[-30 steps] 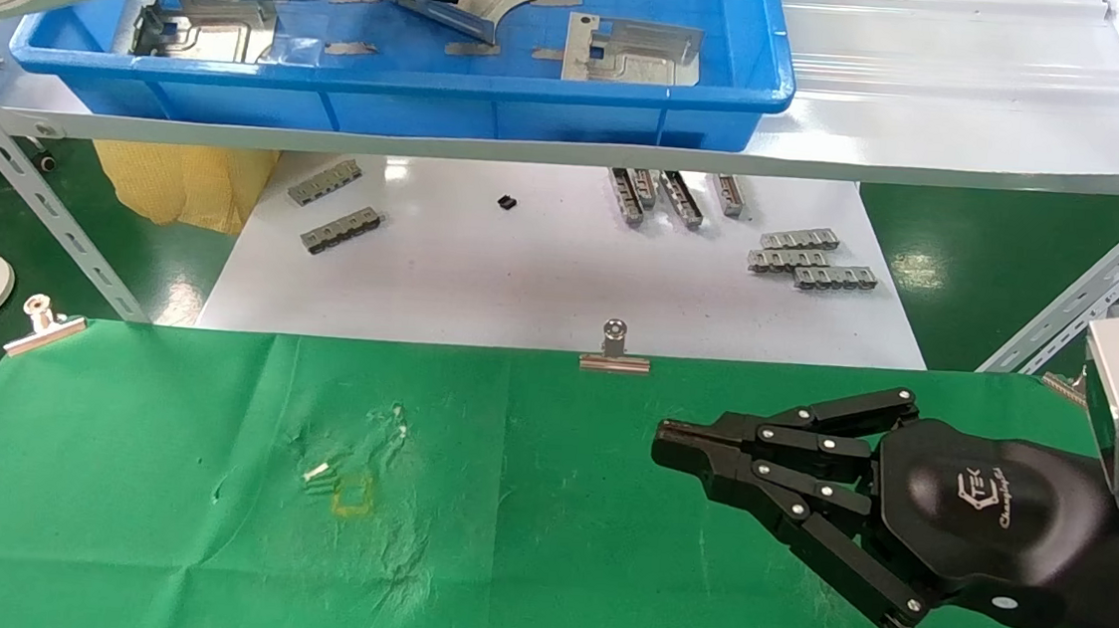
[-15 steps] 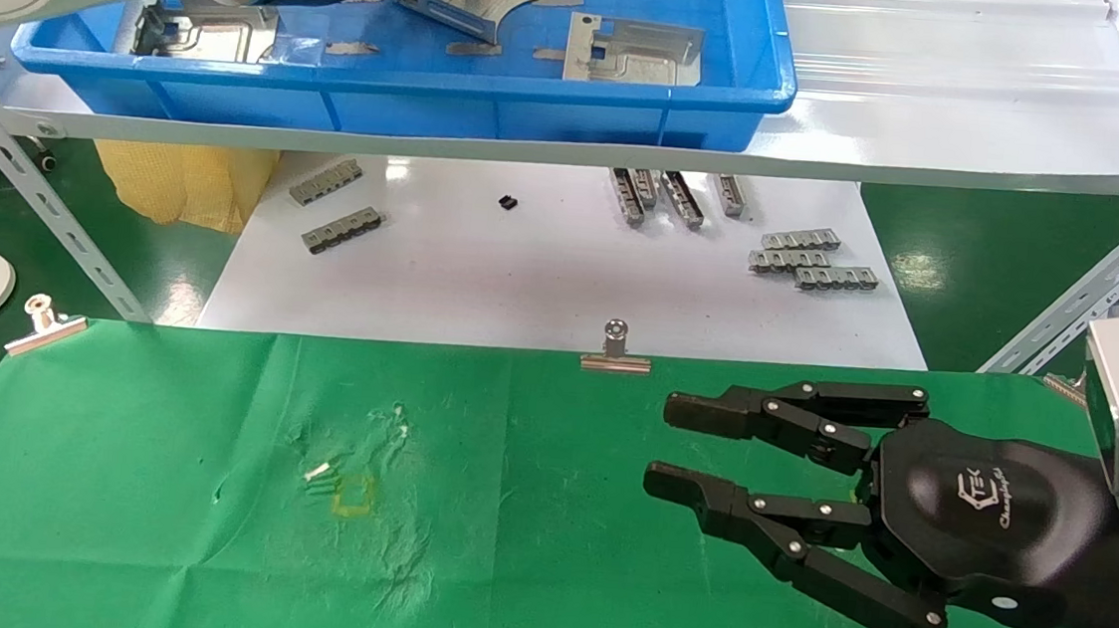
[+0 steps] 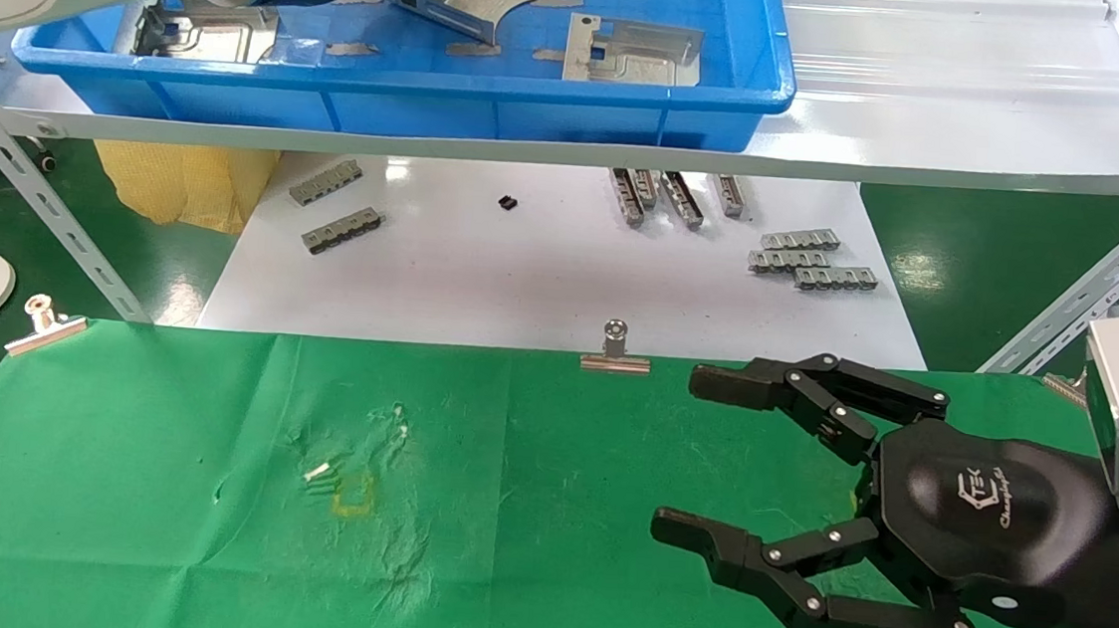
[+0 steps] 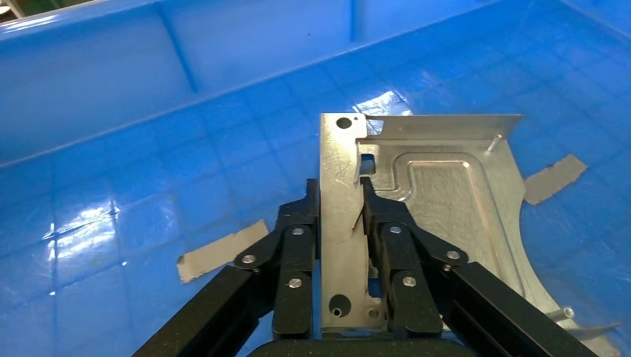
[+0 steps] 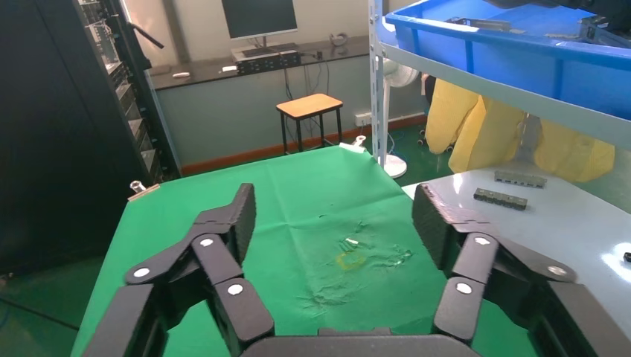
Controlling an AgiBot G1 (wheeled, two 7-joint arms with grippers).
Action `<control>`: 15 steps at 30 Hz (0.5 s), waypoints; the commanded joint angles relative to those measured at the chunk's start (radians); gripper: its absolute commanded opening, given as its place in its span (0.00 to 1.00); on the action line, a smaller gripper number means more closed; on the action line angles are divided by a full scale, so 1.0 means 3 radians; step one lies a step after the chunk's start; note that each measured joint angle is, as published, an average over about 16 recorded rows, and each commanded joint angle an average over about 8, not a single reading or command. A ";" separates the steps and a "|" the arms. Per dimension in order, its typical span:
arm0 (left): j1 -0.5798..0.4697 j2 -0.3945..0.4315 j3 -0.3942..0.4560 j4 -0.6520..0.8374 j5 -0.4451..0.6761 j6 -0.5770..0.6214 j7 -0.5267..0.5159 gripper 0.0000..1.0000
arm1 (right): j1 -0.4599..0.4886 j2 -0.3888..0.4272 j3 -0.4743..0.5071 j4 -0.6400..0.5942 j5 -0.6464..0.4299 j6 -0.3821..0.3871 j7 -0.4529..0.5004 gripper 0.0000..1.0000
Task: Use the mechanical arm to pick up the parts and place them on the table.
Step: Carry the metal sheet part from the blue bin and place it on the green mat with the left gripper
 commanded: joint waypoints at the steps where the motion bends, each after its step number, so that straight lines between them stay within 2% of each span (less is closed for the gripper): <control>1: 0.0007 -0.0001 0.0026 0.0000 -0.0014 -0.0025 -0.0029 0.00 | 0.0000 0.0000 0.0000 0.0000 0.0000 0.0000 0.0000 1.00; 9: -0.0062 -0.0071 -0.0067 -0.0012 -0.0254 -0.0060 0.0095 0.00 | 0.0000 0.0000 0.0000 0.0000 0.0000 0.0000 0.0000 1.00; 15: -0.0083 -0.0318 -0.0233 -0.0128 -0.0531 0.0397 0.0502 0.00 | 0.0000 0.0000 0.0000 0.0000 0.0000 0.0000 0.0000 1.00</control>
